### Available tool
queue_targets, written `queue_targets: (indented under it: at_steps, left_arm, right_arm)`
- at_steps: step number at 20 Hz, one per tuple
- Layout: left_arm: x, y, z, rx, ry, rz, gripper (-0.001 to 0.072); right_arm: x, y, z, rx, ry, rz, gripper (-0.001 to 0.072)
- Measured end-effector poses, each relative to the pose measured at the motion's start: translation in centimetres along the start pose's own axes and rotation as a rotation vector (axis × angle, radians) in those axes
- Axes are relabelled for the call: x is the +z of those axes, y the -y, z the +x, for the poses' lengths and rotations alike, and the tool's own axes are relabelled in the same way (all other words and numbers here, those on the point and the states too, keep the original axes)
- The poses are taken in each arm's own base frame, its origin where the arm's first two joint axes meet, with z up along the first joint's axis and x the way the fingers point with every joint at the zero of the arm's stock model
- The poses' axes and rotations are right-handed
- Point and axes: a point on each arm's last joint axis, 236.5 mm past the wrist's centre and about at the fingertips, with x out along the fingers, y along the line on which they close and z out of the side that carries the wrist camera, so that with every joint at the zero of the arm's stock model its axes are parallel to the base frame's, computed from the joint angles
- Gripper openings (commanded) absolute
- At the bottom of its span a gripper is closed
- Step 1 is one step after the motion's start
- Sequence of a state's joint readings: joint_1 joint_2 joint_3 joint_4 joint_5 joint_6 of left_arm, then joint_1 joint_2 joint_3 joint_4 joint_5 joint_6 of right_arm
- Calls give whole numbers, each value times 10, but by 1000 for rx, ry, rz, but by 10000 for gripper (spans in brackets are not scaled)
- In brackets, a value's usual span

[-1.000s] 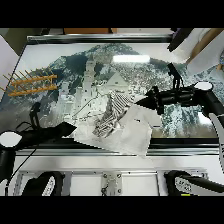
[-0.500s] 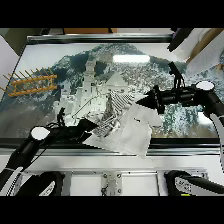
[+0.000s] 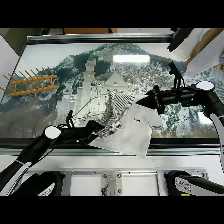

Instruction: Fold the clothes and pants, and hang the long-sleeved shirts on hangers.

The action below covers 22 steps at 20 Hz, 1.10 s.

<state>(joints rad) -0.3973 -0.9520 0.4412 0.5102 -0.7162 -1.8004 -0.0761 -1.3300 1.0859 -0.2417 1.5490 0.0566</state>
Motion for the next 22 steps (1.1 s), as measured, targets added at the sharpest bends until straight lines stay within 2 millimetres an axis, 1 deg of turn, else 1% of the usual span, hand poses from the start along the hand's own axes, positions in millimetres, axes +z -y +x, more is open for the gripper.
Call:
queue_targets:
  at_steps: [4,6,9,12,15,16,17,18,19,20,22]
  left_arm:
    - [16,7,-3,-20,54,-11,621]
    - [23,6,-7,-3,65,12,621]
    - [18,-3,-5,39,36,32,622]
    - [6,-10,9,72,-9,28,621]
    - [3,-9,23,78,-22,3,619]
    - [4,-9,26,78,-20,-1,559]
    - [5,-8,29,79,-19,-5,385]
    - [7,-7,31,80,-15,-6,236]
    - [8,-7,32,81,-13,-10,33]
    - [9,-8,34,84,-13,-12,12]
    - [11,-7,34,81,-8,-19,12]
  right_arm:
    - [0,-1,0,3,0,0,8]
    - [0,-1,0,4,-1,0,8]
    - [0,-1,1,4,-1,0,8]
    - [0,-1,1,4,-1,10,8]
    - [1,-2,0,4,-1,24,8]
    - [1,-3,0,3,-1,24,8]
    - [3,-4,0,2,-1,23,8]
    - [4,-5,-1,1,-1,19,8]
    - [5,-6,-1,-1,-1,19,8]
    - [7,-8,-1,-2,-1,12,7]
    - [10,-11,-2,-6,-1,-2,8]
